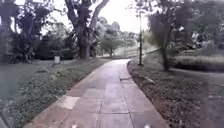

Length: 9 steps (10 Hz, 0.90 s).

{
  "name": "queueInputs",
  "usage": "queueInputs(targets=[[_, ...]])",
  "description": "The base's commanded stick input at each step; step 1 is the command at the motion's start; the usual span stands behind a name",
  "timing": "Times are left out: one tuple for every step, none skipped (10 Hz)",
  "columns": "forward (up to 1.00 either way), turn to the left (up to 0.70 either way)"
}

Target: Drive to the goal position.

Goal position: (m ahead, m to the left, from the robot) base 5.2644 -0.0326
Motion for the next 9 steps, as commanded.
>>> queueInputs(targets=[[0.70, 0.00], [0.70, 0.00], [0.70, 0.00], [0.70, 0.00], [0.70, 0.00], [0.70, 0.00], [0.70, 0.00], [0.70, 0.00], [0.70, 0.00]])
